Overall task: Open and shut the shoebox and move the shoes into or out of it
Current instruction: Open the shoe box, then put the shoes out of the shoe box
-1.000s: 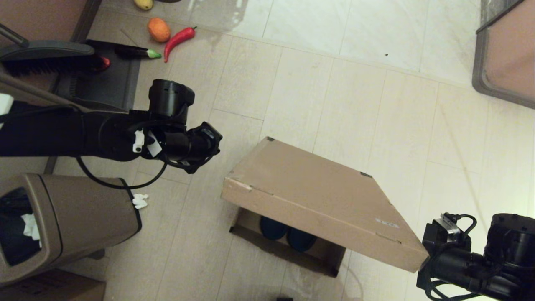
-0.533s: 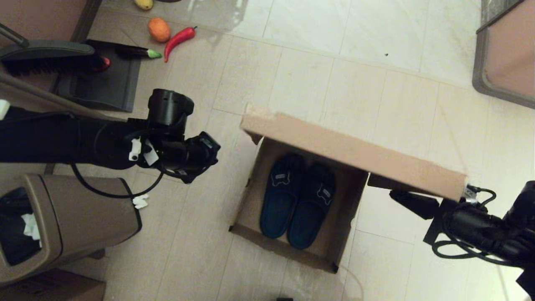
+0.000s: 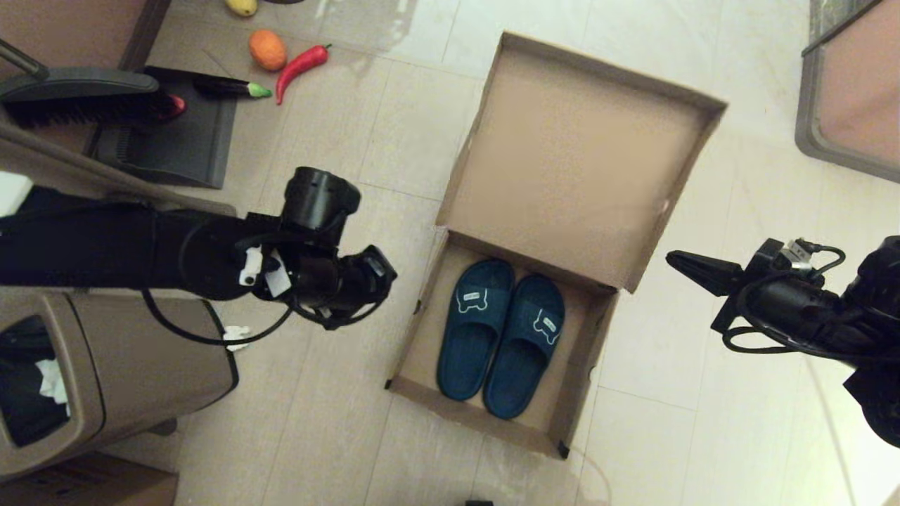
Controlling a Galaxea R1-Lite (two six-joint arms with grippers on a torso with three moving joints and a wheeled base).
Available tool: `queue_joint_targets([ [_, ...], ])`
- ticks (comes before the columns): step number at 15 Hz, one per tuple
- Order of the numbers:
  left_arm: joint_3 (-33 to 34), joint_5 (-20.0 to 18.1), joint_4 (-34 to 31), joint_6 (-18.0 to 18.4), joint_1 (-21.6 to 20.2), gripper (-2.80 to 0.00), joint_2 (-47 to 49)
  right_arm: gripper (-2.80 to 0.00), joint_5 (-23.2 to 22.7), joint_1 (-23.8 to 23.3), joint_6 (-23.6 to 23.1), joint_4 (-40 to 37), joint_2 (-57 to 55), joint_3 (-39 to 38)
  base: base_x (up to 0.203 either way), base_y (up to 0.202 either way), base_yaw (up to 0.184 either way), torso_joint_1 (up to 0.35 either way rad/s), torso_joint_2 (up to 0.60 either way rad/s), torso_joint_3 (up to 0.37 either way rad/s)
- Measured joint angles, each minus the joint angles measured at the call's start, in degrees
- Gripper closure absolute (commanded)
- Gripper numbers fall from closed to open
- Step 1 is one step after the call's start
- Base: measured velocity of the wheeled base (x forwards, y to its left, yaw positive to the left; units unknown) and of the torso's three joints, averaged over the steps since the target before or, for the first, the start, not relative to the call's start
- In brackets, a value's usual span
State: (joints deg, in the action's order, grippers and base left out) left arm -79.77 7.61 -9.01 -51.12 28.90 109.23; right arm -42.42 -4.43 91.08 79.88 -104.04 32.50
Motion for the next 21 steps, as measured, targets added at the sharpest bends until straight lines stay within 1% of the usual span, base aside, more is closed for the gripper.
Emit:
queue_joint_targets([
  [1, 1.4, 1.4, -0.7, 2.3, 2.9, 0.00, -0.1, 0.00, 0.0, 0.0, -4.5, -1.6, 0.4, -0.4, 0.000, 0.000, 0.000, 0.000, 0.00, 0.000],
  [2, 3.1, 3.1, -0.9, 4.9, 6.0, 0.00, -0.2, 0.00, 0.1, 0.0, -10.0, -4.3, 0.9, -0.9, 0.000, 0.000, 0.000, 0.000, 0.00, 0.000],
  [3, 4.6, 4.4, -0.9, 7.1, 9.0, 0.00, -0.2, 0.00, 0.5, 0.0, -16.3, -7.8, 1.4, -1.3, 0.000, 0.000, 0.000, 0.000, 0.00, 0.000],
  [4, 5.9, 5.1, -0.9, 8.7, 12.0, 0.00, -0.1, 0.00, 1.7, 0.0, -23.9, -12.8, 2.1, -1.5, 0.000, 0.000, 0.000, 0.000, 0.00, 0.000],
  [6, 7.4, 5.8, -1.0, 9.5, 17.1, 0.00, 0.4, 0.00, 6.7, 0.4, -39.0, -25.7, 4.6, -0.4, 0.000, 0.000, 0.000, 0.000, 0.00, 0.000],
  [7, 7.7, 5.8, -0.9, 9.6, 18.5, 0.00, 0.9, 0.00, 9.3, 0.7, -44.6, -32.6, 6.3, 1.4, 0.000, 0.000, 0.000, 0.000, 0.00, 0.000],
  [8, 7.8, 5.9, -0.5, 9.7, 19.4, 0.00, 1.6, 0.00, 11.6, 1.0, -49.1, -39.6, 8.0, 4.0, 0.000, 0.000, 0.000, 0.000, 0.00, 0.000],
  [9, 7.9, 6.0, 1.1, 9.7, 20.0, 0.00, 2.8, 0.00, 12.9, 1.2, -51.7, -46.1, 9.5, 6.7, 0.000, 0.000, 0.000, 0.000, 0.00, 0.000],
  [11, 7.9, 6.2, 7.5, 10.1, 20.8, 0.00, 6.1, 0.00, 13.7, 1.5, -52.8, -54.9, 11.1, 10.0, 0.000, 0.000, 0.000, 0.000, 0.00, 0.000],
  [12, 7.9, 6.3, 11.2, 11.0, 21.1, -2.80, 7.8, 0.00, 13.8, 1.8, -52.9, -56.9, 11.5, 10.7, 0.000, 0.000, 0.000, 0.000, 0.00, 0.000],
  [13, 7.9, 6.3, 13.9, 12.3, 21.4, -2.80, 9.4, 0.00, 14.5, 2.4, -52.9, -57.7, 11.6, 11.2, 0.000, 0.000, 0.000, 0.000, 0.00, 0.000],
  [15, 7.5, 6.3, 15.1, 13.8, 21.5, -2.80, 11.9, 0.00, 17.8, 4.0, -53.0, -59.1, 11.6, 11.6, 0.000, 0.000, 0.000, 0.000, 0.00, 0.000],
  [17, 6.4, 6.3, 16.0, 14.7, 21.6, -2.80, 14.2, 0.00, 18.9, 5.0, -52.9, -60.0, 11.5, 11.8, 0.000, 0.000, 0.000, 0.000, 0.00, 0.000],
  [19, 5.8, 6.3, 18.4, 15.9, 21.6, -2.80, 16.6, 0.00, 20.5, 5.5, -53.0, -61.5, 11.8, 12.2, 0.000, 0.000, 0.000, 0.000, 0.00, 0.000],
  [21, 5.0, 6.3, 20.2, 17.3, 21.6, -2.80, 19.1, 0.00, 20.8, 5.5, -52.9, -63.6, 12.5, 12.6, 0.000, 0.000, 0.000, 0.000, 0.00, 0.000],
])
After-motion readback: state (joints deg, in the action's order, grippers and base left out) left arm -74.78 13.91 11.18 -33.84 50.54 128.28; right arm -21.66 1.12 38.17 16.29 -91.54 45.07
